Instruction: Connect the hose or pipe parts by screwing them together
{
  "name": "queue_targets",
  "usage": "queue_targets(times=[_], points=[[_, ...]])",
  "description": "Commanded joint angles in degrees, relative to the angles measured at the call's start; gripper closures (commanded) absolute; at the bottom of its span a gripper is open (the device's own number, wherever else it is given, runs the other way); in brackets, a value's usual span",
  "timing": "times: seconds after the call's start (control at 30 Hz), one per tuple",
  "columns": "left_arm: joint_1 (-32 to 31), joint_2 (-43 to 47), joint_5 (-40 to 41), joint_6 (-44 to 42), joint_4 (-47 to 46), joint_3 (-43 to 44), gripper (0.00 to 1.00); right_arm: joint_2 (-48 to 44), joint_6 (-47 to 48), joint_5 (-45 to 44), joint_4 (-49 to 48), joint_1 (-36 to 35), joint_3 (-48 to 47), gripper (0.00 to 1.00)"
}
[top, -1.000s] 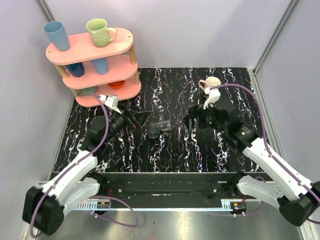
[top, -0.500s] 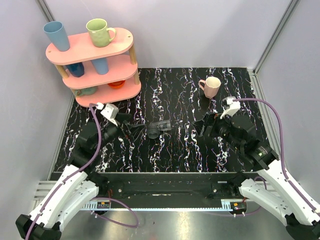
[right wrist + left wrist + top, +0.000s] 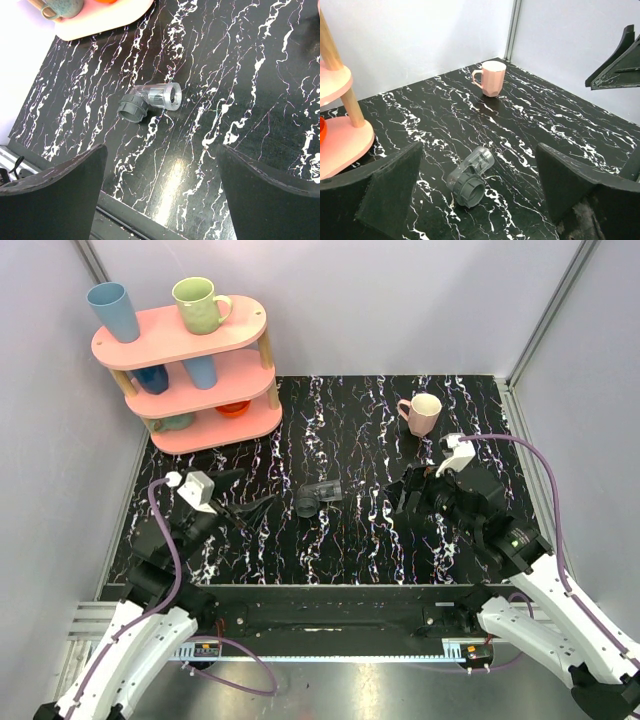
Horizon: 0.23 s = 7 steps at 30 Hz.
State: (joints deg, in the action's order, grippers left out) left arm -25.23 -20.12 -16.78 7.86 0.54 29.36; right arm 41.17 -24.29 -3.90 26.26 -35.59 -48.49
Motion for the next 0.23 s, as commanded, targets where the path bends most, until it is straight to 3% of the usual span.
queue_targets(times=[0.0, 0.2], points=[[0.0, 1.4, 3.2, -1.5, -1.9, -0.9, 0.01, 0.0, -0.8, -1.0, -1.2, 0.0, -0.1, 0.0], [0.0, 0.9, 3.2, -1.5, -1.0, -0.5, 0.01, -0.2, -1.1, -1.5, -1.6, 0.0, 0.0, 0.0]])
